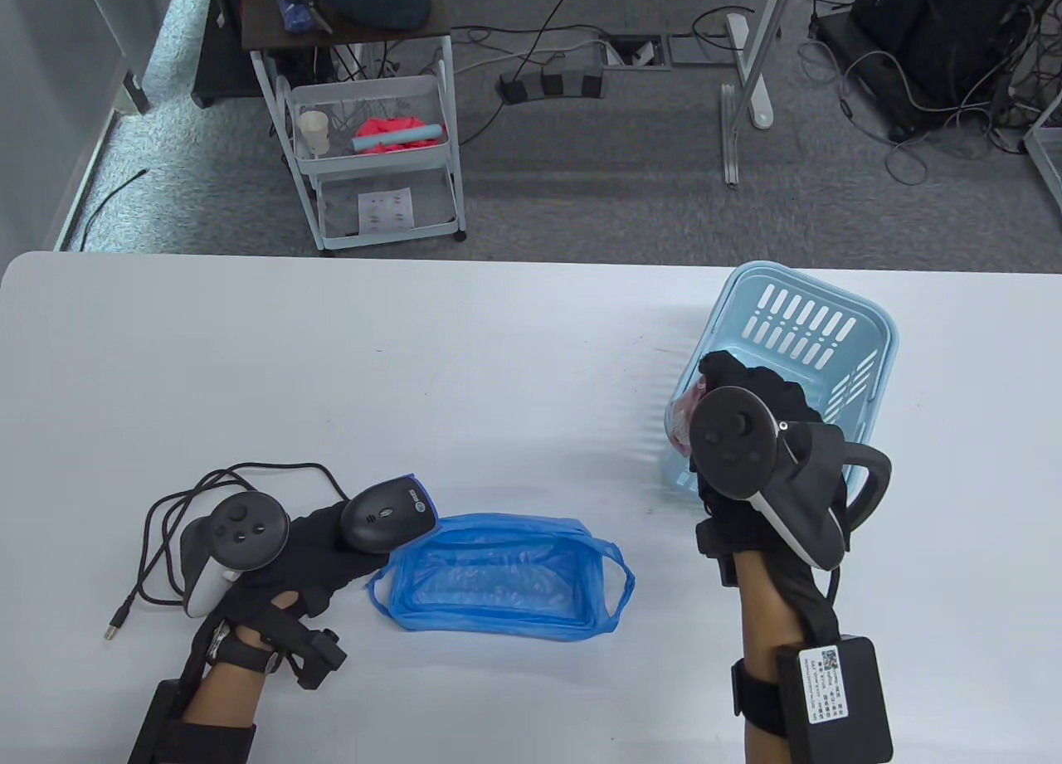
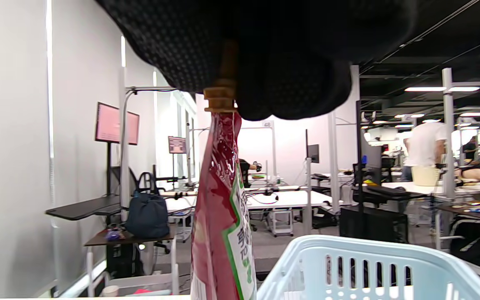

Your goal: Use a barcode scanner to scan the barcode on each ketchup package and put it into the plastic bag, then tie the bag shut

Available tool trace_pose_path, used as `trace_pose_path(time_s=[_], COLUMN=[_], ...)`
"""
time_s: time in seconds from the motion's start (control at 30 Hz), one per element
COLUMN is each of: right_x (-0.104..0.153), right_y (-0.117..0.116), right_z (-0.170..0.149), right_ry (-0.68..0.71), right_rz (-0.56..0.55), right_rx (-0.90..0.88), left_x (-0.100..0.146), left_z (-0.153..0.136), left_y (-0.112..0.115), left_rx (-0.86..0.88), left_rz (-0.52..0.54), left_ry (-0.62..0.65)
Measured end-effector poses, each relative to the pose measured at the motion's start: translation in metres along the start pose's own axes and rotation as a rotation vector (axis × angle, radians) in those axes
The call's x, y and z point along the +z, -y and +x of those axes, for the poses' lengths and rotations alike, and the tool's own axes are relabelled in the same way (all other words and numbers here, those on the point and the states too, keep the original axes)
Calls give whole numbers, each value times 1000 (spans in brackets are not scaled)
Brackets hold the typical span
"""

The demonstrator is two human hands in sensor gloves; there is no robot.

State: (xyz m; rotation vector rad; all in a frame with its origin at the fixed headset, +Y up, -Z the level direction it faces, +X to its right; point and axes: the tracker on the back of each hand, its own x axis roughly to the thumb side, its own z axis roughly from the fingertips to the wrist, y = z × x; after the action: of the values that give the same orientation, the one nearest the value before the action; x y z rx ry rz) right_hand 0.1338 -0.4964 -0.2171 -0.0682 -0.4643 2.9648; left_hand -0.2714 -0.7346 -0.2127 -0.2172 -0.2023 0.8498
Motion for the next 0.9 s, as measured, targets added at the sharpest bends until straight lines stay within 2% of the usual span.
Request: trace_pose_path(time_s=[0.4, 0.9], right_x=[29, 62], right_y=[-15, -49], right_z=[29, 41], right_ry=[131, 215], right_rz=[72, 119], right_rx=[-76, -191], left_x=[0, 0], left_z=[1, 1], left_y=[1, 2], left_rx=[1, -6], left_rz=[-2, -2], left_ry=[10, 22])
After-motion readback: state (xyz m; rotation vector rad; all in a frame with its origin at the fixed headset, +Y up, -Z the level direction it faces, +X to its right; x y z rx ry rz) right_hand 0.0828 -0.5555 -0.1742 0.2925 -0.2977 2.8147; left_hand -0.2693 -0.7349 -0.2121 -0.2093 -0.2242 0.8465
